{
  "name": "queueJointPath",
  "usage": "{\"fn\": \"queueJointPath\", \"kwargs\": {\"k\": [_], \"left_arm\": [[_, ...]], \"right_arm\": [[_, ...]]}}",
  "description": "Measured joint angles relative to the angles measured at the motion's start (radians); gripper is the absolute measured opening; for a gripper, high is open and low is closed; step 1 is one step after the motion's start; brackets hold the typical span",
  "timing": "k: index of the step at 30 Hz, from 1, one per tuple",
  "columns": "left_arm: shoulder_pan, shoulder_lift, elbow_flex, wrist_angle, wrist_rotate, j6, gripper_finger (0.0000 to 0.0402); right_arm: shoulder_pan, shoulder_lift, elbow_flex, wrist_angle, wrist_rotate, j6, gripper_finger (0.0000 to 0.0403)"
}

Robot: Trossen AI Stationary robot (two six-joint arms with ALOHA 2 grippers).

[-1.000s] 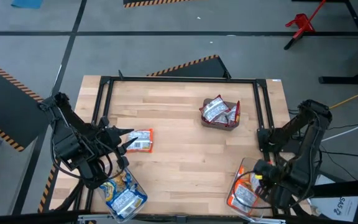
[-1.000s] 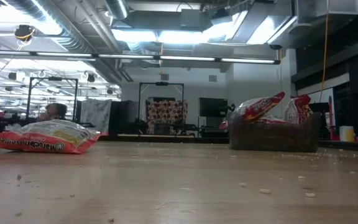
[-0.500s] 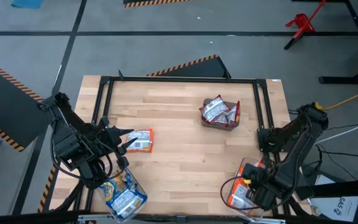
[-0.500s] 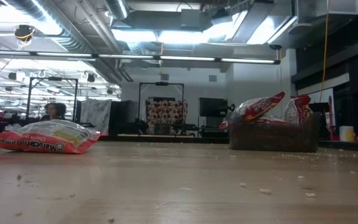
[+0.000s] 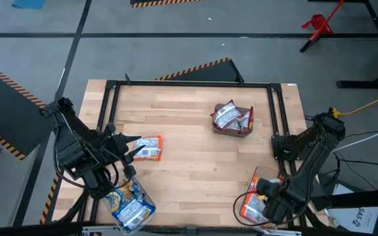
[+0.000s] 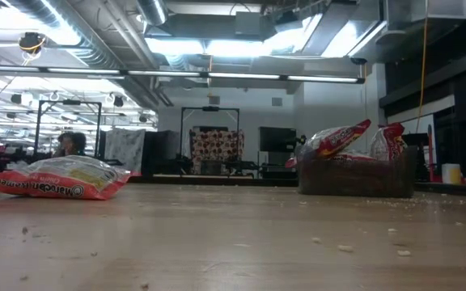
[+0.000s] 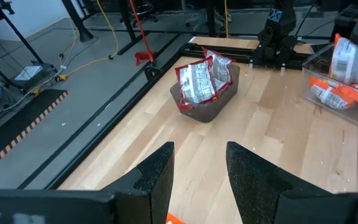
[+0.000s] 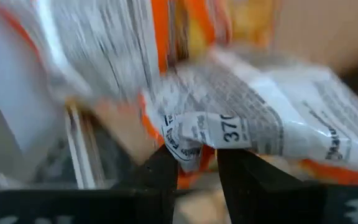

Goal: Sort Maruchan noodles
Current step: Put the orange noodle pack into the right transparent bin

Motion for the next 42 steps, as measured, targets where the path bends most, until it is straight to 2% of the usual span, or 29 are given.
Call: {"fn": "queueJointPath", "kwargs": {"k": [2,5,9,15,20,26,32,38,42], "left_arm": [[0.0,0.0,0.0,0.0,-0.004,0.006,0.0141],[0.0,0.0,0.0,0.0,-0.011,0.007,0.0141],[0.0,0.0,0.0,0.0,-0.011,0.008,0.0141],[0.0,0.0,0.0,0.0,-0.012,0.009,0.0141],[0.0,0.002,0.0,0.0,0.0,0.008,0.0141],[0.0,0.002,0.0,0.0,0.017,0.008,0.0141],[0.0,0.002,0.0,0.0,0.021,0.008,0.0141],[0.0,0.002,0.0,0.0,0.02,0.008,0.0141],[0.0,0.002,0.0,0.0,0.02,0.008,0.0141]], "right_arm": [[-0.006,0.0,0.0,-0.056,-0.109,-0.003,0.0102],[-0.004,0.0,0.0,-0.134,-0.16,-0.004,0.0102],[-0.027,0.0,0.0,-0.101,-0.1,-0.005,0.0102],[-0.092,0.012,0.0,0.028,0.097,-0.085,0.0101],[-0.144,0.073,0.0,0.035,0.151,-0.215,0.0101],[-0.167,0.122,0.0,0.06,0.119,-0.307,0.0101],[-0.149,0.129,0.0,0.04,-0.006,-0.287,0.0101],[-0.14,0.129,-0.027,0.117,0.032,-0.281,0.0101],[-0.141,0.129,-0.082,0.193,0.009,-0.293,0.0101]]}}
